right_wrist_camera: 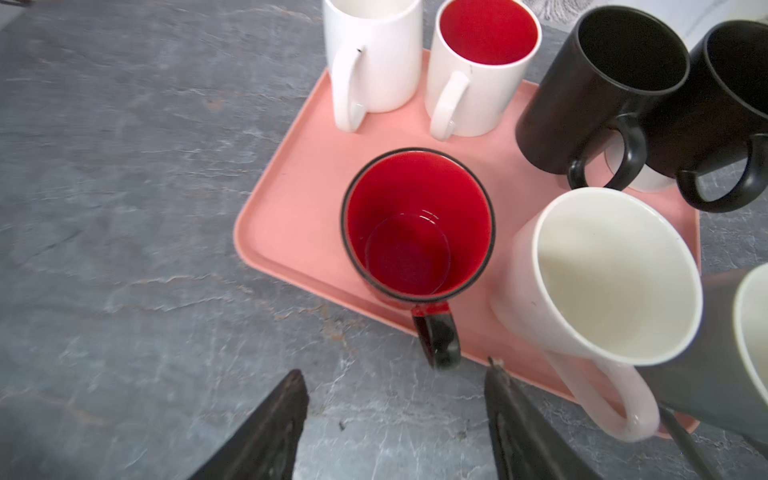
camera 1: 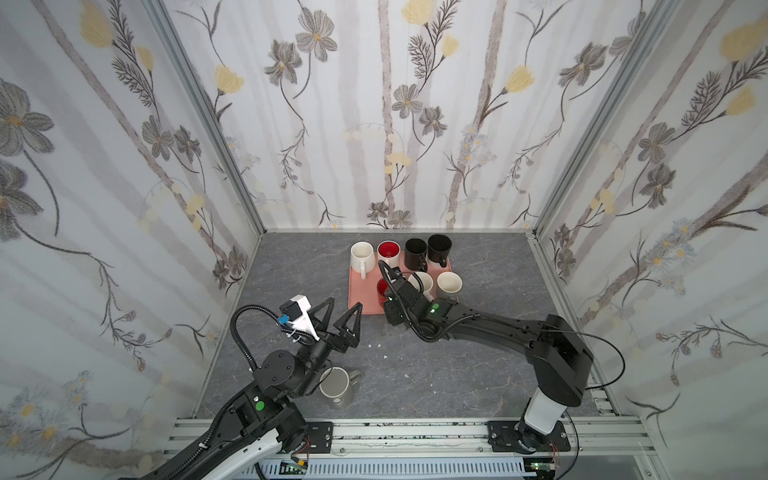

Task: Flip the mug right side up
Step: 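Open the right gripper and move it toward the upside-down grey mug, then grasp the grey mug's handle with the right gripper and lift it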

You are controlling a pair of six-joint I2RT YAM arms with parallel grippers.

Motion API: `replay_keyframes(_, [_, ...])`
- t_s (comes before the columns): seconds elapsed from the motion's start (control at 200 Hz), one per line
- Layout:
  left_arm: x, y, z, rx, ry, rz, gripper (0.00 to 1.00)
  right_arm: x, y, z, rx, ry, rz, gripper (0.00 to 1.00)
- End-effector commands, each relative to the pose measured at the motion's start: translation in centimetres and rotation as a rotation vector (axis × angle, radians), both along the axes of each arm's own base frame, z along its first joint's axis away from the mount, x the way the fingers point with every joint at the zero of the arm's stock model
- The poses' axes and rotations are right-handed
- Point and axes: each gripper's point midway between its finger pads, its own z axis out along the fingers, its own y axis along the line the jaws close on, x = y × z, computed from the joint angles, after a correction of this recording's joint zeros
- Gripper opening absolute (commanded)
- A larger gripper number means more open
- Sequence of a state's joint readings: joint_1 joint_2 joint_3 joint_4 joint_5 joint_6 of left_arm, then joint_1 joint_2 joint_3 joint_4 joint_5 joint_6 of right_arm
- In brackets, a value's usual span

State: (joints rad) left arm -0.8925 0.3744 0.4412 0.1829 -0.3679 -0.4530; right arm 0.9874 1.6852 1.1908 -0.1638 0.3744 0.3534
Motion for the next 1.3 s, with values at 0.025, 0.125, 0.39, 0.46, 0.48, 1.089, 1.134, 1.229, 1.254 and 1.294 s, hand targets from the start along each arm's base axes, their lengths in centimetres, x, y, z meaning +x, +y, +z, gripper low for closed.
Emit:
replay_keyframes(0.025, [0.1, 1.3, 0.5, -0.018, 0.012, 0.054, 1.00, -4.5, 3.4, 4.4, 0.180, -0.103, 0.274, 0.97])
replay_keyframes(0.125, [0.2, 2.1, 0.4, -0.017, 0.025, 0.092, 1.00, -8.8, 4.6, 4.8, 0.244, -0.112, 0.467, 1.00])
replay_keyframes(0.39, [-0.2, 4.2, 0.5, -0.054, 0.030, 0.153, 1.00, -16.8, 6.3, 1.7, 0.316, -0.009, 0.901, 0.95])
replay_keyframes(0.46, [-0.2, 4.3, 0.4, -0.055, 0.037, 0.157, 1.00, -17.4, 6.9, 0.9, 0.302, -0.002, 0.959, 0.92])
replay_keyframes(0.48, [-0.2, 4.3, 0.4, -0.056, 0.040, 0.158, 1.00, -17.6, 7.0, 0.7, 0.299, 0.001, 0.975, 0.90])
replay_keyframes(1.089, [0.4, 5.1, -0.7, -0.046, 0.093, 0.220, 1.00, -20.0, 10.3, -5.2, 0.125, 0.038, 1.156, 0.73])
replay_keyframes(1.134, [0.4, 5.1, -0.8, -0.043, 0.094, 0.225, 1.00, -20.3, 10.6, -5.3, 0.122, 0.039, 1.166, 0.69])
replay_keyframes(1.229, [0.4, 5.1, -0.8, -0.040, 0.094, 0.225, 1.00, -21.1, 10.9, -5.5, 0.117, 0.040, 1.187, 0.56])
replay_keyframes(1.254, [0.4, 5.1, -0.8, -0.040, 0.095, 0.226, 1.00, -21.3, 11.0, -5.6, 0.116, 0.040, 1.192, 0.53])
replay_keyframes(1.294, [0.4, 5.1, -0.8, -0.039, 0.096, 0.226, 1.00, -21.6, 11.1, -5.7, 0.111, 0.037, 1.196, 0.48])
